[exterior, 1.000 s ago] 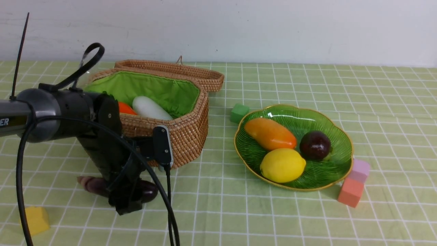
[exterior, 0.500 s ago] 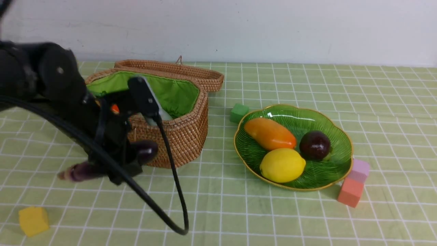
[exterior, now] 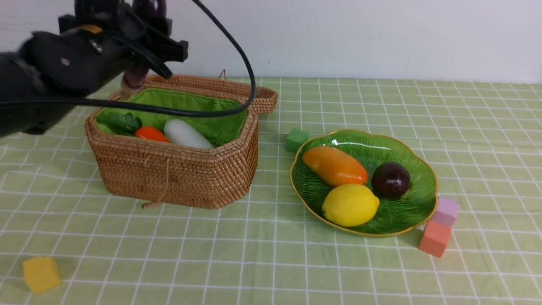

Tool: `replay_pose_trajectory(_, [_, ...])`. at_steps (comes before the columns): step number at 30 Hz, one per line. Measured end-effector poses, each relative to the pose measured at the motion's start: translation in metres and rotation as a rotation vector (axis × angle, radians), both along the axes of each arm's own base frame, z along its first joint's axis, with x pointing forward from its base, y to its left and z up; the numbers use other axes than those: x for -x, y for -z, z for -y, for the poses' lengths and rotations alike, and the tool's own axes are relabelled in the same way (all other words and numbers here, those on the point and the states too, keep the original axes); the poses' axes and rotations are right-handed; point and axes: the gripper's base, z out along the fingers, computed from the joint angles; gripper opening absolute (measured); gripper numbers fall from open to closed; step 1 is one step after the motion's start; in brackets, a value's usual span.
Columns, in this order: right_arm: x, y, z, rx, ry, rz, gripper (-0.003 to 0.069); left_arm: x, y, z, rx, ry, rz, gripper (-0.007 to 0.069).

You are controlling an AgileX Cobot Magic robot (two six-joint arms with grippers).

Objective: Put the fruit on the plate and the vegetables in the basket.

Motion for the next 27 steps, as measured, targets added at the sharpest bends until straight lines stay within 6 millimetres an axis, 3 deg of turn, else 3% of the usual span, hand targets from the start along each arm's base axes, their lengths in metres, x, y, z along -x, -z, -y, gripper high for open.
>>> replay_pose_trajectory(4, [0.000, 0.000, 0.000, 0.000, 0.000, 0.000, 0.0242, -0.011, 0.030, 0.006, 0.032, 0.014, -0.101, 0.0393])
replay_pose_trajectory(6, [0.000, 0.000, 0.000, 0.000, 0.000, 0.000, 0.0242, -0.011, 0.032, 0.006, 0.055, 0.014, -0.113, 0.0393])
replay_pose_trajectory(9, [0.000, 0.000, 0.000, 0.000, 0.000, 0.000, 0.0242, -0.012, 0.030, 0.006, 0.071, 0.007, -0.105, 0.0433])
replay_pose_trajectory(13, [0.000, 0.000, 0.000, 0.000, 0.000, 0.000, 0.0242, -0.006, 0.017, 0.007, 0.093, 0.026, -0.094, 0.0625])
replay_pose_trajectory(16, [0.000, 0.000, 0.000, 0.000, 0.000, 0.000, 0.0242, 0.006, 0.002, 0.009, 0.111, 0.085, -0.111, 0.0657])
replay_pose_trajectory(21, [0.000, 0.000, 0.000, 0.000, 0.000, 0.000, 0.0242, 0.034, -0.019, 0.019, 0.131, 0.264, -0.223, 0.0584])
replay_pose_trajectory(27, [0.000, 0.000, 0.000, 0.000, 0.000, 0.000, 0.0242, 0.085, -0.024, 0.031, -0.005, 0.578, -0.509, 0.0330])
